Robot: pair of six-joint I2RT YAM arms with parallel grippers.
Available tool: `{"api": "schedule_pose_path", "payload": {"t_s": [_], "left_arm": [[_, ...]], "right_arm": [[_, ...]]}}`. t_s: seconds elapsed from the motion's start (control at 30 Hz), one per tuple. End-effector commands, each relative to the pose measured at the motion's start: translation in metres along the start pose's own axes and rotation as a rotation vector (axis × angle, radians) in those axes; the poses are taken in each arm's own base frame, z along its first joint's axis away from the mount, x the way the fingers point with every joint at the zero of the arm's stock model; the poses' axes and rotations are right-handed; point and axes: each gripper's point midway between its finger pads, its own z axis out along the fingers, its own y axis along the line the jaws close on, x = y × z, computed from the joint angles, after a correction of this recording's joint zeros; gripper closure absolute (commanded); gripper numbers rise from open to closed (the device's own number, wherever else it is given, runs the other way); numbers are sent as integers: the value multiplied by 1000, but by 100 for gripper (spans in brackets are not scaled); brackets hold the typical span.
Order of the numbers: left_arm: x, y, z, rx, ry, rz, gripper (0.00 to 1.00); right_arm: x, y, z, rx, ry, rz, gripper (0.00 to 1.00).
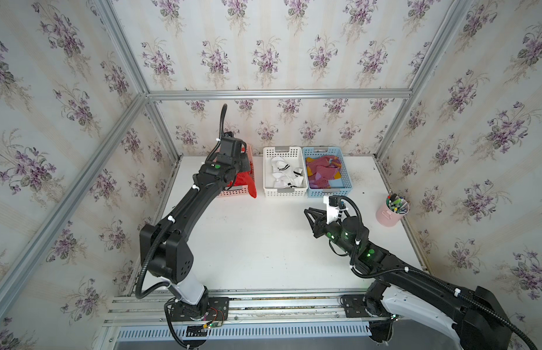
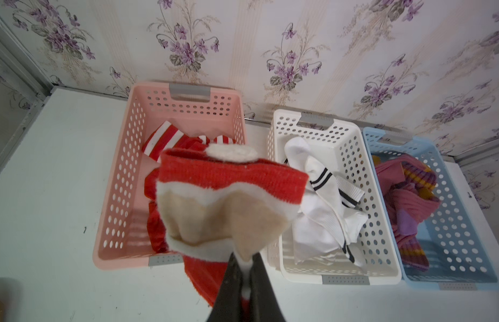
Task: Sort the socks into the basket by color
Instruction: Place the sock in the bin.
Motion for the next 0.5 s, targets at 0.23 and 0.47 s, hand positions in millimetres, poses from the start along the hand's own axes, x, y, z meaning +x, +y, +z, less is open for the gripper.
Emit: {"api": "schedule_pose_path", "payload": {"t_s": [0.23, 0.47], "left_arm": [[-39, 15, 53, -33, -7, -12, 96], [-11, 37, 106, -106, 69, 13, 96]], "right_arm": [[0, -8, 0, 47, -1, -1, 76], [6, -12, 3, 67, 20, 1, 76]]}}
